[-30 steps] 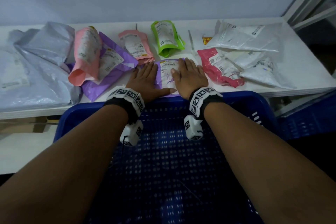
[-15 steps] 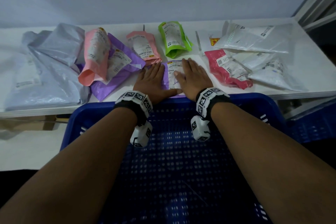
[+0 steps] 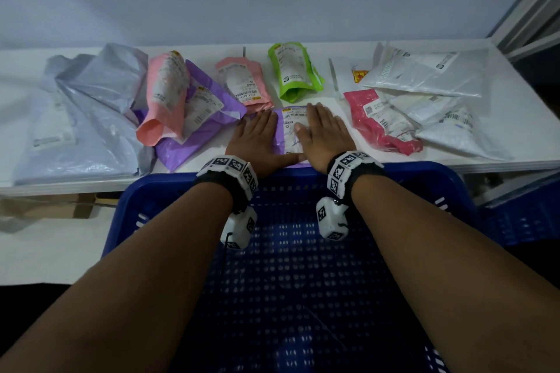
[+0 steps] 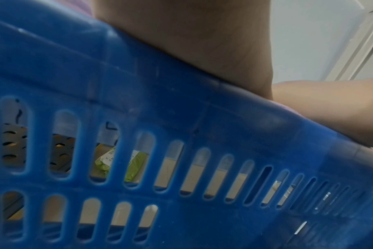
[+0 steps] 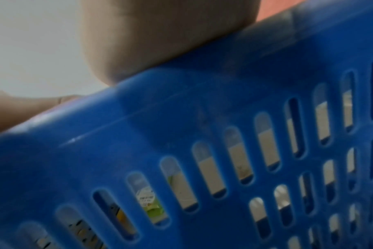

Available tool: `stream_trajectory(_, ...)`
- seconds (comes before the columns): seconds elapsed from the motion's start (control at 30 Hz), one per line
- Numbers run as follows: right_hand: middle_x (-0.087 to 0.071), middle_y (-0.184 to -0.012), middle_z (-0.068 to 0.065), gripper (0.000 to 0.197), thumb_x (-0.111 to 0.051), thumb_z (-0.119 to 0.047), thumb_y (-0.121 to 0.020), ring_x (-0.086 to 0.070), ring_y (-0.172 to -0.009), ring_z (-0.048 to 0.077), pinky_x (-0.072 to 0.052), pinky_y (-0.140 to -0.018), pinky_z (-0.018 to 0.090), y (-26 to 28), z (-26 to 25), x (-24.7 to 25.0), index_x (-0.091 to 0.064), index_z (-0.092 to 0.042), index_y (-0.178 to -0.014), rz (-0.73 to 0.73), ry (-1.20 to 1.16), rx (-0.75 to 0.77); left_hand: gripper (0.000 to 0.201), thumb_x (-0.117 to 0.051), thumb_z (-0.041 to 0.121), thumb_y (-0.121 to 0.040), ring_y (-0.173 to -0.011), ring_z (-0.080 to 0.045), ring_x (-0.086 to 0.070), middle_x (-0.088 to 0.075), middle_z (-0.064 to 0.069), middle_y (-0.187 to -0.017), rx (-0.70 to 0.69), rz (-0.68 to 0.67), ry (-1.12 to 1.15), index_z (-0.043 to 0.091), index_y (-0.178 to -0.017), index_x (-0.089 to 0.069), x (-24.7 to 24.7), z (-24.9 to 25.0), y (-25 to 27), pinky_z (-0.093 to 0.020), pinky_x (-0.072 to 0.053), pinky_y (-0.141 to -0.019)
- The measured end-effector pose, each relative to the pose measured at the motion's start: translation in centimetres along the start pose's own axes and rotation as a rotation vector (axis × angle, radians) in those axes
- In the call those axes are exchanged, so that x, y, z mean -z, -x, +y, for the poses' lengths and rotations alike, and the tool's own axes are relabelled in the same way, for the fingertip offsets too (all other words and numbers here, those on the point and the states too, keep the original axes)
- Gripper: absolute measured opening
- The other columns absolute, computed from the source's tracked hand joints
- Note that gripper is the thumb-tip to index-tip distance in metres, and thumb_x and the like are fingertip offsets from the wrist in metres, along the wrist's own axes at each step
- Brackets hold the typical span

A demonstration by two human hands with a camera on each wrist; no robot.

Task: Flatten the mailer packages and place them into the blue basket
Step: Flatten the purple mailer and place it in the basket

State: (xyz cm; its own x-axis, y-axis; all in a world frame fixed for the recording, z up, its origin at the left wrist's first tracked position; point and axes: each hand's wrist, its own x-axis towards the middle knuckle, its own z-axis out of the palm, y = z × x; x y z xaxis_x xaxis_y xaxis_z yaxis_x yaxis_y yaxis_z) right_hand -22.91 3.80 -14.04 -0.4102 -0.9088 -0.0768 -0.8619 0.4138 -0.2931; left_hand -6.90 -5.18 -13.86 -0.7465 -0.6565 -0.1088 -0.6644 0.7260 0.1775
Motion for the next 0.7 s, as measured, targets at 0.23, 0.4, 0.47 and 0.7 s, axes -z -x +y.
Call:
stream_trajectory(0.23,-0.002,-0.168,0.002,0.070,-0.008,-0.057,-0.100,0.001,-0.154,0.013,0.002,-0.125,0.039,0.1,-0.1,-0.2,-0.002,-0.020,-0.160,0.023,-0.003,-0.039,0.119,-0.014,0.094,-0.073,-0.154,-0.017,-0.002,-0.005,-0.004,-0.167,-0.014,0.079,0.050,0.012,-0.159,-0.006,-0.2,0.2,0.3,-0.043,0.000,-0.125)
stream_trajectory(0.4,-0.004,-0.168,0.002,0.071,-0.007,-0.058,-0.100,-0.001,-0.154,0.014,0.001,-0.125,0.040,0.1,-0.1,-0.2,-0.004,-0.020,-0.160,0.036,-0.003,-0.033,0.089,-0.032,0.069,-0.092,-0.154,-0.018,-0.008,-0.014,-0.006,-0.166,-0.154,0.260,0.079,0.014,-0.159,-0.012,-0.1,0.5,1.1,-0.040,-0.005,-0.125)
stream_trajectory(0.47,-0.005,-0.167,0.002,0.071,-0.008,-0.057,-0.100,-0.001,-0.154,0.014,0.000,-0.125,0.040,0.0,0.0,-0.1,-0.004,-0.020,-0.160,0.039,0.000,-0.031,0.085,-0.039,0.064,-0.095,-0.153,-0.018,-0.010,-0.013,-0.004,-0.166,-0.173,0.192,0.134,0.016,-0.160,-0.011,-0.1,0.3,1.0,-0.040,-0.009,-0.125)
stream_trajectory(0.7,-0.005,-0.168,0.002,0.071,-0.008,-0.060,-0.099,-0.001,-0.154,0.015,0.002,-0.124,0.042,0.4,-0.4,0.2,-0.005,-0.022,-0.160,0.034,0.036,-0.084,0.091,-0.037,0.071,-0.093,-0.153,-0.015,-0.008,-0.011,-0.004,-0.167,-0.060,0.107,0.091,0.013,-0.159,-0.010,-0.2,0.3,0.3,-0.040,0.000,-0.125)
